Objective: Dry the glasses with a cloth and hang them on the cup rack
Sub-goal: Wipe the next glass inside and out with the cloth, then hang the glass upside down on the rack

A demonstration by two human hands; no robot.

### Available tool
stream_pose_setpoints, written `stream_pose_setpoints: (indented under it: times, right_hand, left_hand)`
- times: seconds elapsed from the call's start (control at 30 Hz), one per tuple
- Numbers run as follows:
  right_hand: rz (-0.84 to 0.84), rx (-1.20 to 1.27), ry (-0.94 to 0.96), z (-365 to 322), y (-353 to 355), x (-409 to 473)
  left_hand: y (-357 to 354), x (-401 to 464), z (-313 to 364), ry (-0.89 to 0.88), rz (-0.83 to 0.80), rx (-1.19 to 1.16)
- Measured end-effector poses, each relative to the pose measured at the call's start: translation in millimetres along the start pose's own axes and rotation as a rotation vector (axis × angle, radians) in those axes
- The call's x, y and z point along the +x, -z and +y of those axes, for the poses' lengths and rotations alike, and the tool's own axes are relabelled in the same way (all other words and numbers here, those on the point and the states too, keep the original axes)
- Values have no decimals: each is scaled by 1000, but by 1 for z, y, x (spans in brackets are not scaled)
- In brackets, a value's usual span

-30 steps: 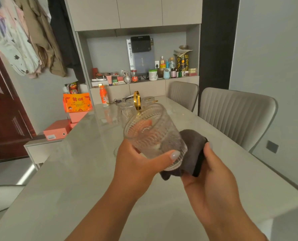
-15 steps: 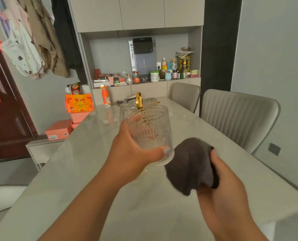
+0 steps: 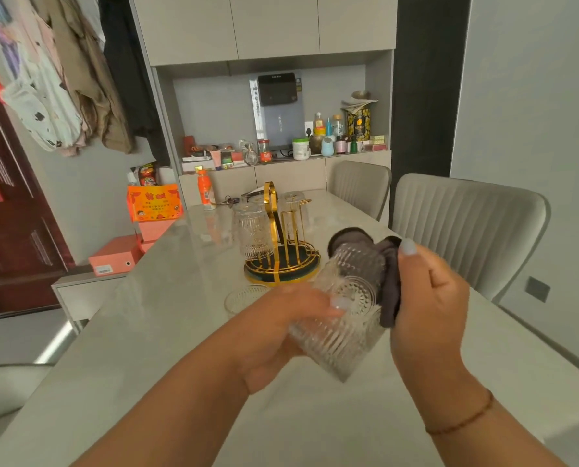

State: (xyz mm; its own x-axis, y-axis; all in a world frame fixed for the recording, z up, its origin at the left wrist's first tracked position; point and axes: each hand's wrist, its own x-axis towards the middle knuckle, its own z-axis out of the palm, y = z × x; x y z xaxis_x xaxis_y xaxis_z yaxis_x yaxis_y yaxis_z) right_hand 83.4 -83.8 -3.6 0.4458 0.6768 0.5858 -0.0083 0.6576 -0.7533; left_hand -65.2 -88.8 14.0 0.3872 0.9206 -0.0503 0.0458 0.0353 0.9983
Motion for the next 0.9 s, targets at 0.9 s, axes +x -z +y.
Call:
stream_pose_setpoints:
  times: [0.9]
  right_hand:
    - [248,303,-824,76,-17,85]
  left_hand:
    - [43,119,77,-403,695,585]
